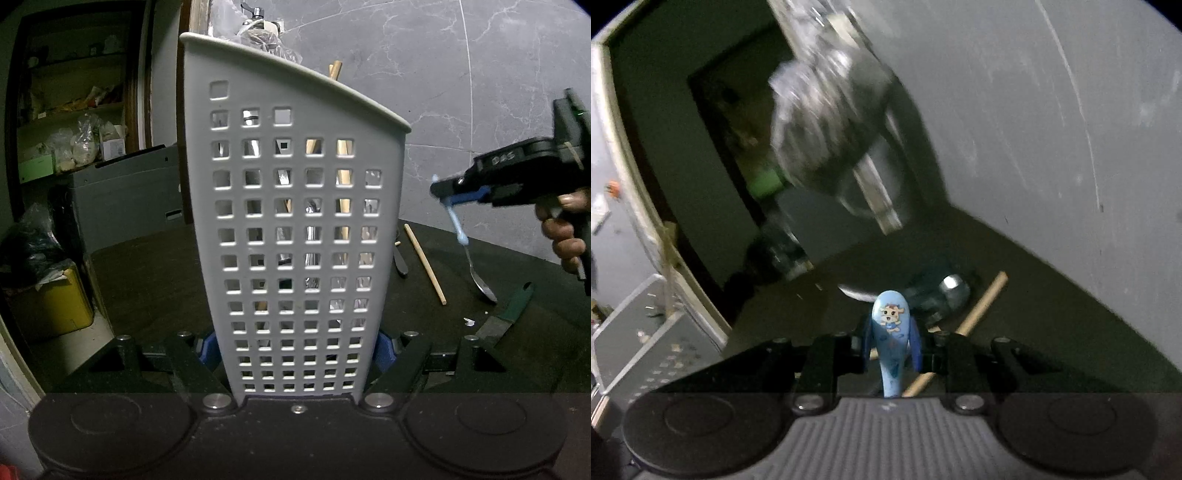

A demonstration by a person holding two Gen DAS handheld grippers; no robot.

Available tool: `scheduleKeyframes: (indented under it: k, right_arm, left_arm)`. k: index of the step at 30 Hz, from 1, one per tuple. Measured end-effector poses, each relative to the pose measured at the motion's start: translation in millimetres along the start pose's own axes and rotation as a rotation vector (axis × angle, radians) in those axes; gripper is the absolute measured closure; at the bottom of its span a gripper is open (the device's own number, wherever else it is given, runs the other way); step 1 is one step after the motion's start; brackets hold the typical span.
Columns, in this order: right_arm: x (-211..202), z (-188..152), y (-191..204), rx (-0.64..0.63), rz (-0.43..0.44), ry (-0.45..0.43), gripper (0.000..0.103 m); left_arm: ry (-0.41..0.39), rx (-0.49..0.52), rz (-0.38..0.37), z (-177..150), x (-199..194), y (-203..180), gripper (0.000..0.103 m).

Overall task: Organize utensils
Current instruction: 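Lift the blue-handled spoon with the right tool toward the basket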

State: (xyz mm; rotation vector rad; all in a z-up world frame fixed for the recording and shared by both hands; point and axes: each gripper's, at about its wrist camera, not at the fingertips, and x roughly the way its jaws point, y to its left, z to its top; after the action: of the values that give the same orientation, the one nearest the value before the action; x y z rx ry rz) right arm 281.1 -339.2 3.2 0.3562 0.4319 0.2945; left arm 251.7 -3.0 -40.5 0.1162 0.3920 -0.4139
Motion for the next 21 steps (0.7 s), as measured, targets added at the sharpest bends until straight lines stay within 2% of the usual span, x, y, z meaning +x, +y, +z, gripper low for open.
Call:
scheduleKeyframes:
  k: [5, 9, 15, 21]
  right_arm:
    - [-24, -2, 13, -0.058, 0.049, -0.110, 0.080]
    - [-33, -1, 23, -0.100, 0.062, -0.160, 0.080]
    - [-39, 3, 35, -0.128, 0.084, -0.199, 0.080]
    - [-43, 0, 43, -0.165, 0.085, -0.202, 0.080]
  left_arm:
    - [0.002, 0.002, 0.002, 0, 1, -1, 0.026]
    - [0.002, 0.002, 0.002, 0, 0, 0, 0.026]
    - [0.002, 0.001, 0.001, 0, 0, -1, 0.026]
    - [0.001, 0.001, 0.001, 0, 0, -1, 0.026]
